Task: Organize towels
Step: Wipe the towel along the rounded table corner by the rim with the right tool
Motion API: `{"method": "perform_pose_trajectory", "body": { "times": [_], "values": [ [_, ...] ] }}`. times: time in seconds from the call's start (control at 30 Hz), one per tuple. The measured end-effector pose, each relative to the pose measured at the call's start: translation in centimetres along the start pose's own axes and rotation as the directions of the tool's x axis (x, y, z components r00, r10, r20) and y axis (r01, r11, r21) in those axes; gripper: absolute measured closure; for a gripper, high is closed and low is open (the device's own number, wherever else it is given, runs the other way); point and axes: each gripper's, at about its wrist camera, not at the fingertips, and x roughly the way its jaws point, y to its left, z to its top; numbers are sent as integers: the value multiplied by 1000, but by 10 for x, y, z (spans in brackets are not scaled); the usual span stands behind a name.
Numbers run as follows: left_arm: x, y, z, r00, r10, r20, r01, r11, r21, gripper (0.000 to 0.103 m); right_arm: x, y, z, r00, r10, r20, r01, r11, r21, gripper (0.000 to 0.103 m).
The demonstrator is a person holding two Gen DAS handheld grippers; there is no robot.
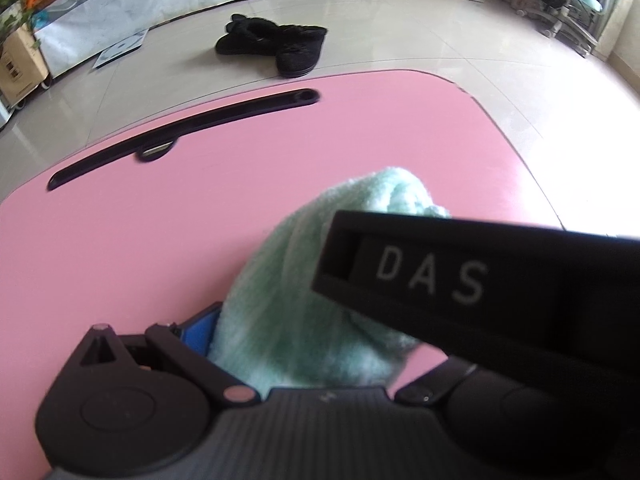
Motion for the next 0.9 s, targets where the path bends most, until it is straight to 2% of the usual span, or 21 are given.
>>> {"method": "perform_pose_trajectory", "body": {
  "times": [0.9],
  "values": [
    [19,-59,31,997,-77,26,73,987,143,0,-3,-53,32,995,-75,72,62,983,174,6]
  ]
}}
